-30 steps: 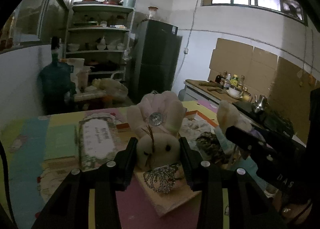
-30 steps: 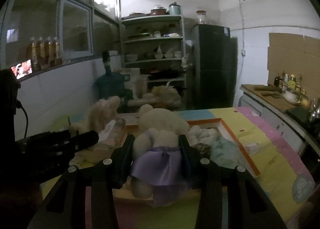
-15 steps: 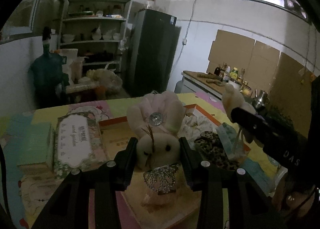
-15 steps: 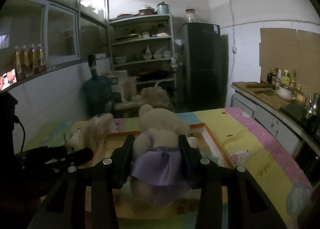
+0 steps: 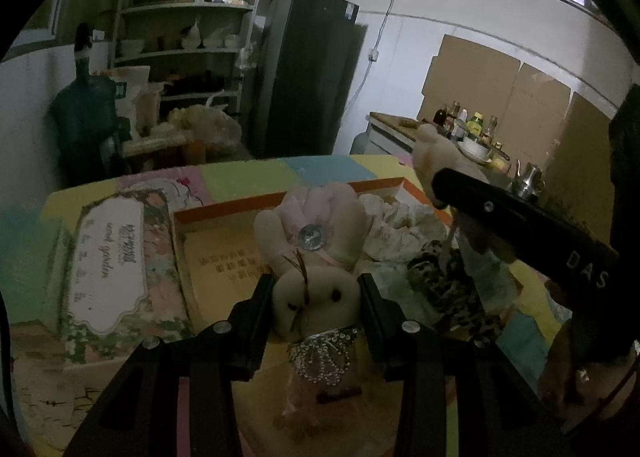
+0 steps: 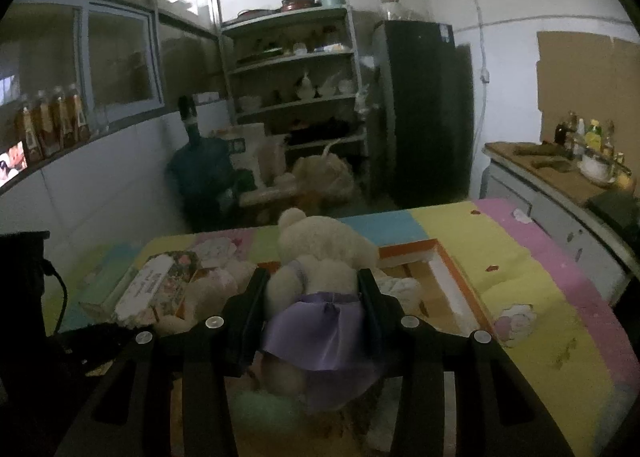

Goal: Organize soft objects
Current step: 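Carry the bunny and the purple-skirted bear over the cardboard tray, then lower the bunny and bear into the tray and open both tools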

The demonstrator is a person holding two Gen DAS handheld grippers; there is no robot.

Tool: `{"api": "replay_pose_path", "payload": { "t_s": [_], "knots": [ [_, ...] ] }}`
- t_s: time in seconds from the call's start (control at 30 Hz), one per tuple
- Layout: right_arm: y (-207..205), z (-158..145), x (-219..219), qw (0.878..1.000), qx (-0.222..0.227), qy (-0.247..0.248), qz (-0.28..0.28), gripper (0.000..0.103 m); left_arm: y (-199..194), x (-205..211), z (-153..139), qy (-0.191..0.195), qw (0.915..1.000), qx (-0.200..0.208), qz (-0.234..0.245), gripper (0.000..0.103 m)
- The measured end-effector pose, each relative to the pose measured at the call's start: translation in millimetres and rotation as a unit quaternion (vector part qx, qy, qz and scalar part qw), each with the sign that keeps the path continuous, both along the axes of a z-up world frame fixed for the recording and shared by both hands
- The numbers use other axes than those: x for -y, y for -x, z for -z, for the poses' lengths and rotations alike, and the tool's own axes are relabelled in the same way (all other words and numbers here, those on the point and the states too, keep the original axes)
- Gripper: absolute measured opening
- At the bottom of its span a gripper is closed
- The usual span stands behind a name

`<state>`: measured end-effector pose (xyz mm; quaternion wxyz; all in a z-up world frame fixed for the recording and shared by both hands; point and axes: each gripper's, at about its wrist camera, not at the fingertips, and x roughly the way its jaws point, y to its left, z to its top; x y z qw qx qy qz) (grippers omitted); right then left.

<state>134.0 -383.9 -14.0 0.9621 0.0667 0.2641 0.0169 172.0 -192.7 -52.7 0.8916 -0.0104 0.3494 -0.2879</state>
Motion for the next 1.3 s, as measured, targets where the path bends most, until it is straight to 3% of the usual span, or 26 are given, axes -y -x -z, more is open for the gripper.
{"api": "replay_pose_path", "payload": {
  "t_s": [0.27, 0.73, 0.9, 1.13, 1.3],
  "knots": [
    [-26, 14, -1, 0.999, -0.034, -0.003, -0.014, 0.046, -11, 6, 15, -0.002, 0.9996, -0.027, 0.003, 0.042],
    [-49, 41, 1, 0.996, -0.084, -0.024, -0.029, 0.049, -9, 10, 22, -0.002, 0.9996, -0.026, 0.012, 0.045],
    [-49, 43, 3, 0.995, -0.082, -0.035, -0.034, 0.053, -7, 10, 21, -0.007, 0.9997, -0.024, 0.007, 0.051],
    [-42, 40, 6, 0.996, -0.073, -0.048, -0.034, 0.061, -1, 11, 18, -0.011, 0.9998, -0.014, 0.006, 0.072],
    [-36, 35, 8, 0.995, -0.068, -0.059, -0.033, 0.062, 5, 10, 12, -0.019, 0.9998, -0.001, 0.0, 0.073]
  ]
}}
